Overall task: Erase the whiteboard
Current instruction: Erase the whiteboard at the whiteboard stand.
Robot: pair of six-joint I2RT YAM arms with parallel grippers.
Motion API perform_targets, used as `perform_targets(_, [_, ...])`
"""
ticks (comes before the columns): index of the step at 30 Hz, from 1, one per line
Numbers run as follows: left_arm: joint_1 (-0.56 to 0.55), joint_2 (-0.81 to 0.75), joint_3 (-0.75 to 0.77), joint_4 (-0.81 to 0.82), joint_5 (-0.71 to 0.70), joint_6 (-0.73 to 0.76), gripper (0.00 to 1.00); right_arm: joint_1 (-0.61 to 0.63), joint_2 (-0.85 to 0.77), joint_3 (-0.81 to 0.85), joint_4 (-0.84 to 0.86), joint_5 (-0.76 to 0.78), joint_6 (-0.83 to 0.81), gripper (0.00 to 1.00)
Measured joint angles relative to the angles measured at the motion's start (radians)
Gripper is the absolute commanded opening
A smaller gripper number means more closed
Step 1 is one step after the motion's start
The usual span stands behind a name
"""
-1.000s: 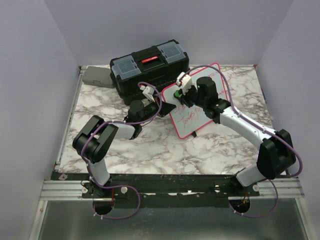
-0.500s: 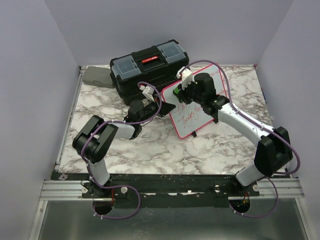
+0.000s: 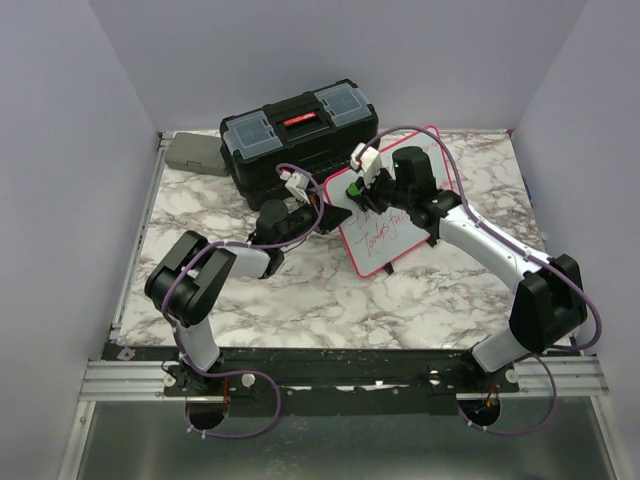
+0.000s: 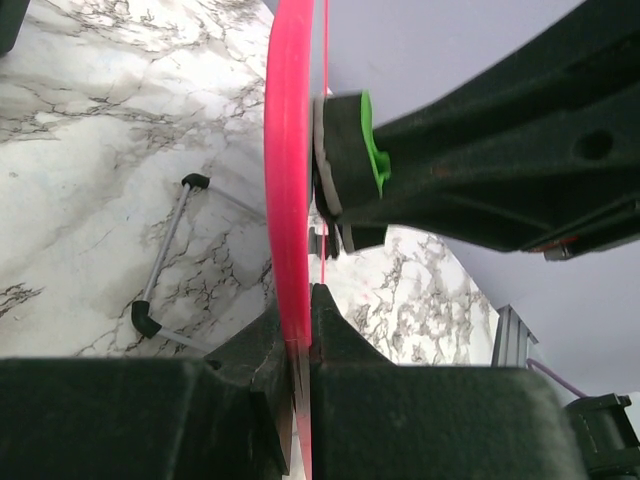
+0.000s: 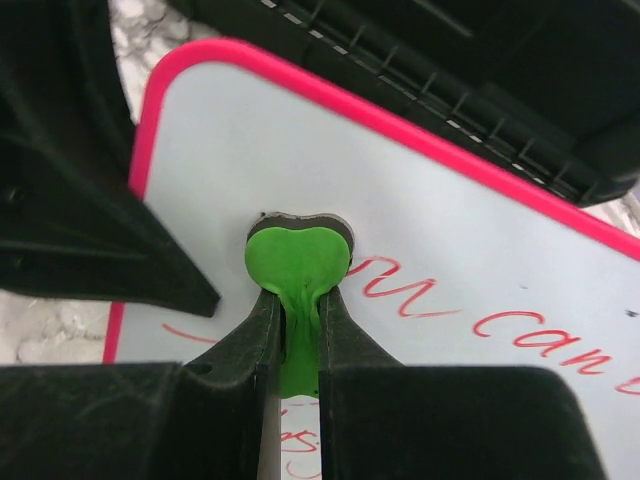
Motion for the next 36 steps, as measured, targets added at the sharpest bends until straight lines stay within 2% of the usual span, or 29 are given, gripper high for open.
perform_targets(5, [0.0,-0.001,0.008,-0.01,0.002,0.003,0.0,0.001,-0.008,-0.022,-0.024,-0.034,-0.037,0.01])
perform_targets(13, [0.0,-0.001,0.011,-0.015,0.002,0.003,0.0,0.012,-0.029,-0.076,0.06,0.072,0.04,0.01])
perform_targets(25, [0.0,-0.002,0.012,-0.019,0.006,0.01,0.0,0.006,-0.055,-0.129,-0.029,-0.019,-0.126,0.01])
perform_targets(36, [0.0,-0.002,0.016,-0.022,0.005,0.012,0.0,0.01,-0.045,-0.079,0.01,0.126,0.031,0.01])
